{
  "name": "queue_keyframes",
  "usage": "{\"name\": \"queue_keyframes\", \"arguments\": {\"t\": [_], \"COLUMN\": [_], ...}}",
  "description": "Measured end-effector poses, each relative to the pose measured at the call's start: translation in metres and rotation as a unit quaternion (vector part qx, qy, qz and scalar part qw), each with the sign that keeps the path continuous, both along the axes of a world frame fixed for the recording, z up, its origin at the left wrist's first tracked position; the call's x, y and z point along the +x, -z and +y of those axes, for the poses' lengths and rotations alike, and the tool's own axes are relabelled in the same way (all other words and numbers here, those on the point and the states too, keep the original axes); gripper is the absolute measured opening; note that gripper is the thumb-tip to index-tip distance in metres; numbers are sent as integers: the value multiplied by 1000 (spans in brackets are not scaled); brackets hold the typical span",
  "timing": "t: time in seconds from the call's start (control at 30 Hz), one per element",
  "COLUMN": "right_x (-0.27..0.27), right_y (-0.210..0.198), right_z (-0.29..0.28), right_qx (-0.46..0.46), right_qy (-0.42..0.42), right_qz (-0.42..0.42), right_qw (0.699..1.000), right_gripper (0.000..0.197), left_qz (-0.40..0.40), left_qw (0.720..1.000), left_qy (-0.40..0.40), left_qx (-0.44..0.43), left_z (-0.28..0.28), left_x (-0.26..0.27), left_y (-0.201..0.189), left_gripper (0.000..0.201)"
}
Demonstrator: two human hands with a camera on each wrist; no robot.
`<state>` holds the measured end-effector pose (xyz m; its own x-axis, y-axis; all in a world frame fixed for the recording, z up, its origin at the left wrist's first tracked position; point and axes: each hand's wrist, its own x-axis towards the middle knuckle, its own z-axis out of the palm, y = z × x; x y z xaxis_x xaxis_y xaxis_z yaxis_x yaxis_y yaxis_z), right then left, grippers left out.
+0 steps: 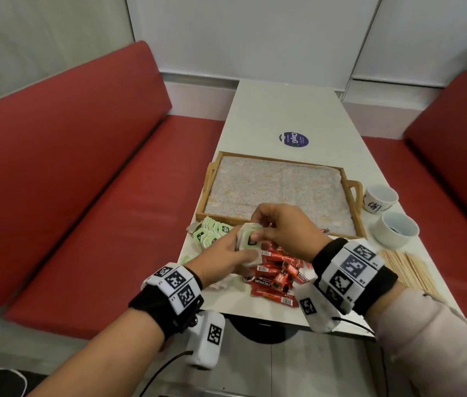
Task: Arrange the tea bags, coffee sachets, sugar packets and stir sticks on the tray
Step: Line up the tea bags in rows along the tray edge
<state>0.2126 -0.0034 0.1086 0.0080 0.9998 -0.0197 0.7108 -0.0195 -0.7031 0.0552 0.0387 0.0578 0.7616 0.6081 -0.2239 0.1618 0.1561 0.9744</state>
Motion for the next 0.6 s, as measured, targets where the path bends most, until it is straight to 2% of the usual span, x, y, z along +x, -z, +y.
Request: {"name": "queue_keyframes", "arguments": {"t": [0.1, 0.2, 0.27, 0.33, 0.43, 0.6], "right_x": [6, 6, 4, 2, -1, -7], "right_y": [-3, -4, -6, -9, -10, -7], "right_z": [11, 22, 29, 38, 51, 65], "right_qx": [20, 29, 31, 36, 41, 40], "right_qy": [12, 43, 62, 82, 109, 129], "right_qz": [-12, 8, 29, 57, 49, 65], "right_qw": [1000, 999, 997, 994, 992, 989], "right_gripper": [18, 20, 20, 20, 17, 3], "left_qz": [-56, -100, -112, -111, -108, -119], "left_qw": [996, 984, 980, 982, 986, 985], "left_qy": [11, 19, 21, 15, -23, -62], "left_qx": [-73, -145, -163, -155, -123, -104], "left_z": [11, 24, 35, 47, 64, 86], "left_x": [2, -1, -3, -3, -1, -4], "left_y": [-6, -10, -10, -11, -14, -14], "left_gripper": [36, 43, 44, 43, 38, 30]}}
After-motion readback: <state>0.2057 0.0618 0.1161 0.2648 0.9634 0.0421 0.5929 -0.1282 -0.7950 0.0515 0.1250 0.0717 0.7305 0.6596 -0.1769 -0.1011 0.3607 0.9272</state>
